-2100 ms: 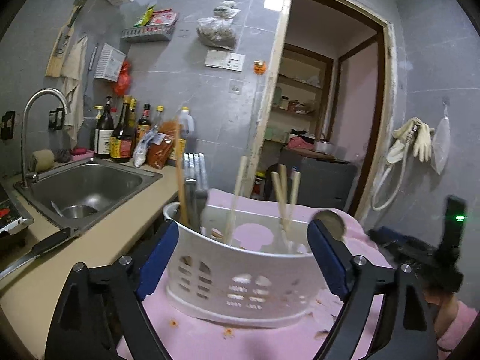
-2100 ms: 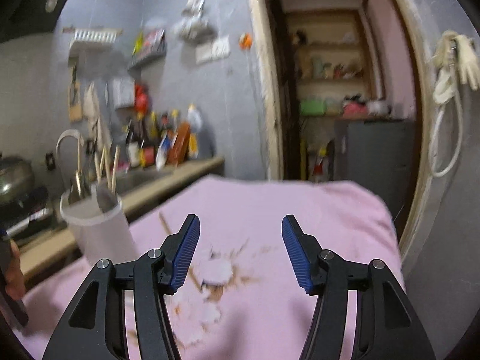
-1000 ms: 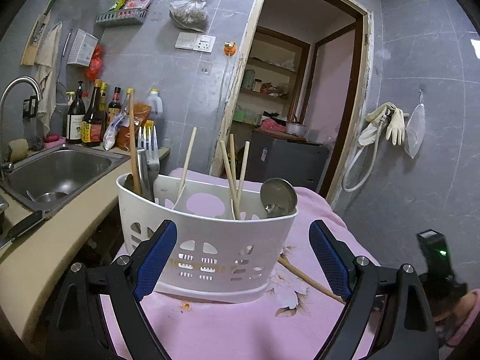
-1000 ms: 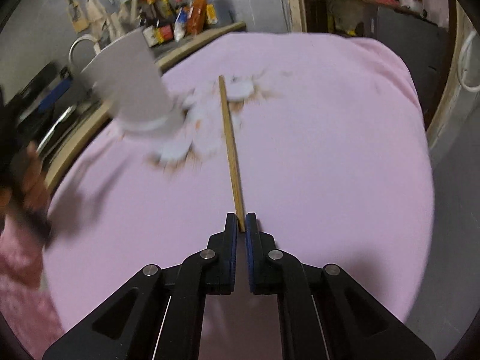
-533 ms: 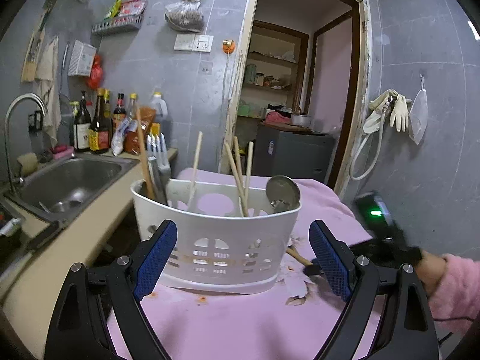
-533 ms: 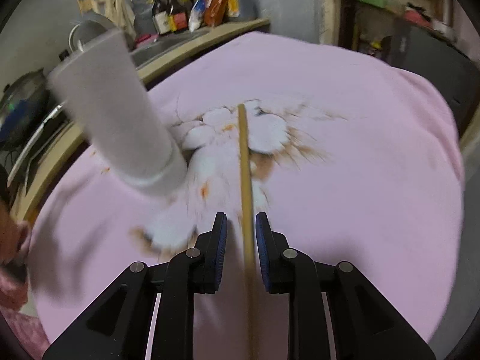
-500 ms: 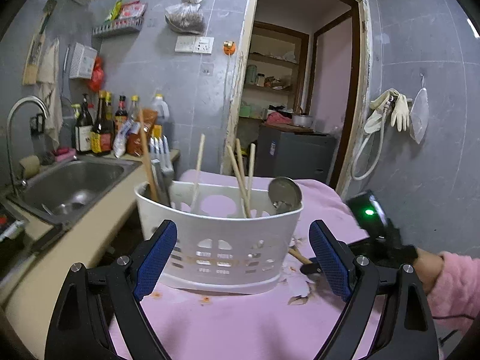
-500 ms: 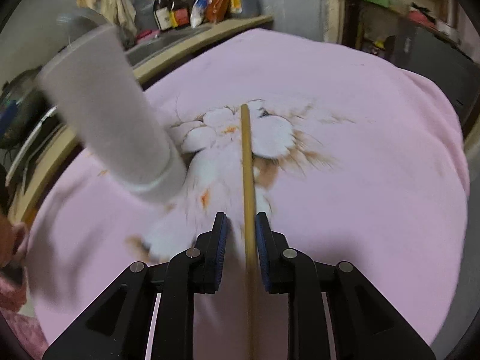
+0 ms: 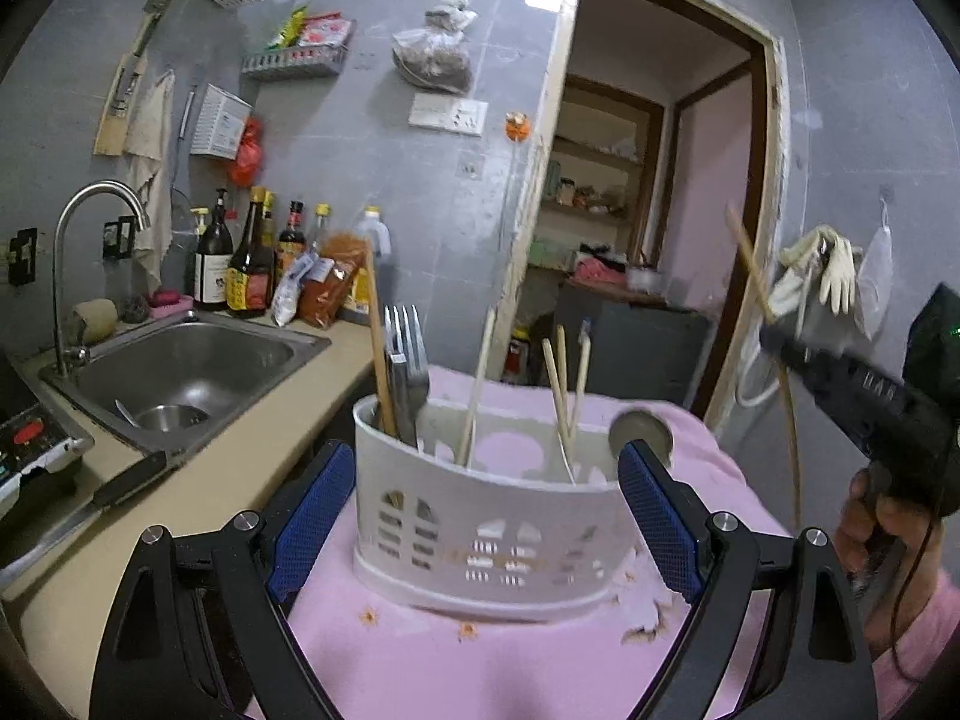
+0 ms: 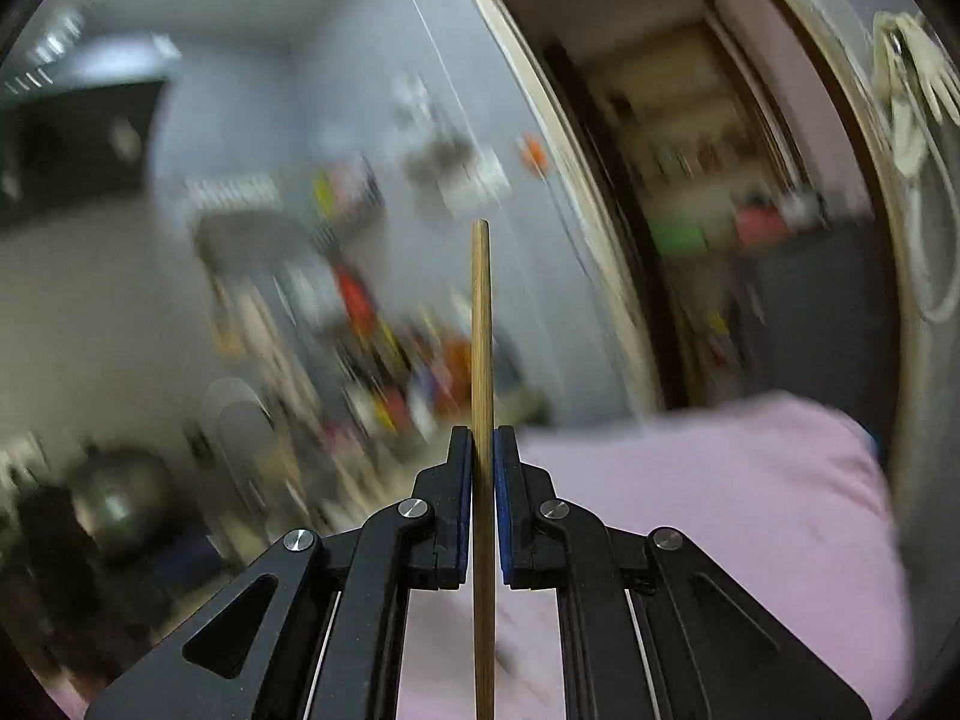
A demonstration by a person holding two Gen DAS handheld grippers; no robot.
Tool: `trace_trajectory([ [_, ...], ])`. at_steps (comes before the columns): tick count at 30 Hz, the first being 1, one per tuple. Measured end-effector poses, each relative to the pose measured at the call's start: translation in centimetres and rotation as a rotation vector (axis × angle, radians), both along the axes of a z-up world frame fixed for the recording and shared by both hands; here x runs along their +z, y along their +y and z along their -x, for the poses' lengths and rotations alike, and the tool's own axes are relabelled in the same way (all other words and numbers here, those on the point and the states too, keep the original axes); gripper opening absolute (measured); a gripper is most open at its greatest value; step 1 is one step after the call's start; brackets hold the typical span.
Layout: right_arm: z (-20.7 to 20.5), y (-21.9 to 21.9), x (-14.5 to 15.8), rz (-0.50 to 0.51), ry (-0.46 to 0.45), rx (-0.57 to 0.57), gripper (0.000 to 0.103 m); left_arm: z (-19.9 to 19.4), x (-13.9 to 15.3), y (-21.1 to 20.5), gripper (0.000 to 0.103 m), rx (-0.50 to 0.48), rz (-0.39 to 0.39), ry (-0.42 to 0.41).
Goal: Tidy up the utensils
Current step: 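Lift the chopstick with the right gripper and carry it over the basket, then open the right gripper to drop the chopstick into the basket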
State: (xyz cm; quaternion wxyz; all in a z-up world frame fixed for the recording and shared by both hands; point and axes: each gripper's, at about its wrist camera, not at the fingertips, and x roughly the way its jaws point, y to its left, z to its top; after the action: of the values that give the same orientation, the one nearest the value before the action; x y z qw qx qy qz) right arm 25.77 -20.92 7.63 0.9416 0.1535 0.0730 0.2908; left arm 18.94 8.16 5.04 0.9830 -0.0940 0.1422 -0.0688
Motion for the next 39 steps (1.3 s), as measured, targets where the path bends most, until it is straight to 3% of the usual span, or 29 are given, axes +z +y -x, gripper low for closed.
trace_trajectory([
  [6, 0.4, 5.6, 2.4, -0.109, -0.267, 0.0, 0.005, 0.8, 1.0, 2.1, 0.086, 0.063, 0.017, -0.009],
  [13, -1.3, 10.1, -0.1, -0.002, -0.345, -0.082, 0.005, 1.7, 0.7, 4.0, 0.086, 0.105, 0.038, 0.011],
  [23, -1.8, 10.8, -3.8, 0.093, -0.27, -0.126, 0.009, 1.6, 0.5, 3.9, 0.087, 0.103, 0.04, 0.017],
  [26, -0.4, 9.5, -3.5, 0.105, -0.262, -0.124, 0.021, 1.2, 0.3, 3.2, 0.087, 0.072, 0.054, 0.024],
  [34, 5.4, 5.4, -1.5, 0.132, -0.277, -0.185, 0.023, 1.6, 1.0, 0.2, 0.087, -0.018, 0.055, -0.022],
  [39, 8.5, 2.6, -1.3, 0.17, -0.207, -0.259, 0.029, 2.7, 1.3, -1.5, 0.088, -0.075, 0.056, -0.048],
])
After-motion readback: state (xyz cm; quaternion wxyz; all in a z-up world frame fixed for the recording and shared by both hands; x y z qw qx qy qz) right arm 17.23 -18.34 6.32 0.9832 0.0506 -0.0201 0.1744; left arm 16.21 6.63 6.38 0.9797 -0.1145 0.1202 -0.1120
